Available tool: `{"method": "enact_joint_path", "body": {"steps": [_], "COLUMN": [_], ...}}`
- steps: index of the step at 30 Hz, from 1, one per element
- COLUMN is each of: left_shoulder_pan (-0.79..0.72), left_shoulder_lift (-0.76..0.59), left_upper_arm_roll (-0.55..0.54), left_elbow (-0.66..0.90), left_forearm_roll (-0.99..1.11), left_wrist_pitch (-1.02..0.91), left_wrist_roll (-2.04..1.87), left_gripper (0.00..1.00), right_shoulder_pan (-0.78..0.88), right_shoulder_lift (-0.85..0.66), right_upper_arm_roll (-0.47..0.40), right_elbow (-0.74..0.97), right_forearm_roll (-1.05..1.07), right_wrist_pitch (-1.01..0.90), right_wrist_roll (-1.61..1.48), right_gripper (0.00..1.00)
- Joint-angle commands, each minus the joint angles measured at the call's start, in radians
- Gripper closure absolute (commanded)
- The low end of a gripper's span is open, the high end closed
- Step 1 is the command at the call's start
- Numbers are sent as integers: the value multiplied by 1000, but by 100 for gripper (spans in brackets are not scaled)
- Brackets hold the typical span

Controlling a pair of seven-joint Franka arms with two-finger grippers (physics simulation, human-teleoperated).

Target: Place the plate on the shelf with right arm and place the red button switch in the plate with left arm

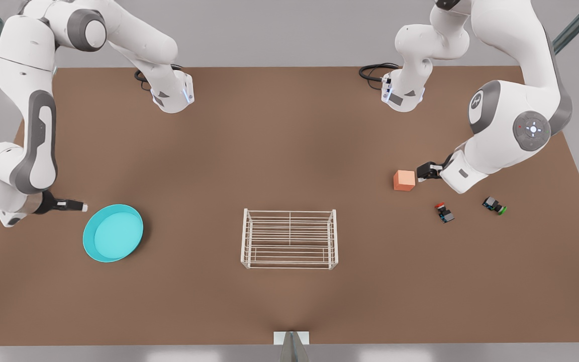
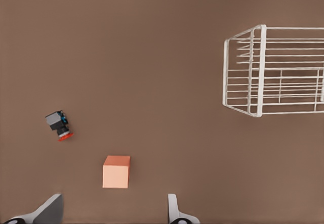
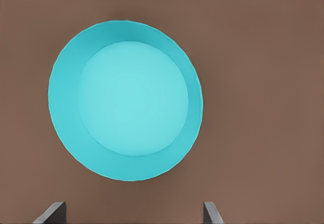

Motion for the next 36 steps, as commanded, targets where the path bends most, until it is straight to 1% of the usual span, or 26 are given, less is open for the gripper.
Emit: {"method": "enact_joint_path", "body": {"steps": [1,4,5,8,10,11,17,21,23,24,25,26,27,28,29,30,32,36], "left_shoulder_pan": [0,0,0,8,8,8,8,5,3,8,8,-3,5,8,21,32,97,155], "left_shoulder_lift": [-4,-4,-4,-6,-6,-6,-6,-15,-12,-18,-16,-59,-44,-41,-27,2,92,165], "left_upper_arm_roll": [0,0,0,4,4,4,6,1,0,7,12,6,7,12,14,15,15,15], "left_elbow": [-7,-8,-8,-10,-10,-11,-16,-44,-44,-62,-65,-151,-168,-203,-205,-217,-206,-206], "left_forearm_roll": [1,1,1,-6,-8,-8,-8,0,4,23,24,49,60,84,93,93,83,79], "left_wrist_pitch": [-7,-7,-7,-9,-32,-32,-38,-50,-44,-38,-23,79,121,174,181,240,323,393], "left_wrist_roll": [-115,-115,-115,-117,-118,-117,-124,-113,-112,-8,20,54,175,203,204,204,193,193], "left_gripper": [0,0,0,0,0,0,0,0,0,0,0,0,0,0,0,0,0,0], "right_shoulder_pan": [-3,-5,-5,-20,-80,-92,-107,-107,-104,-106,-106,-106,-104,-104,-104,-104,-101,-101], "right_shoulder_lift": [58,147,170,216,248,266,312,329,337,346,351,351,351,351,351,351,349,349], "right_upper_arm_roll": [4,12,15,24,79,90,92,92,92,92,92,92,92,92,92,92,92,92], "right_elbow": [54,126,145,160,160,160,157,157,157,157,157,157,157,157,157,157,157,155], "right_forearm_roll": [3,-116,-117,-106,-105,-80,-13,6,6,7,9,7,7,7,7,7,9,10], "right_wrist_pitch": [248,278,287,287,287,287,282,279,276,276,276,273,273,270,268,268,256,238], "right_wrist_roll": [-628,-699,-699,-696,-688,-686,-683,-625,-541,-539,-539,-522,-521,-519,-518,-519,-515,-505], "right_gripper": [0,0,0,2,2,2,5,15,15,16,19,24,27,34,39,44,45,49]}}
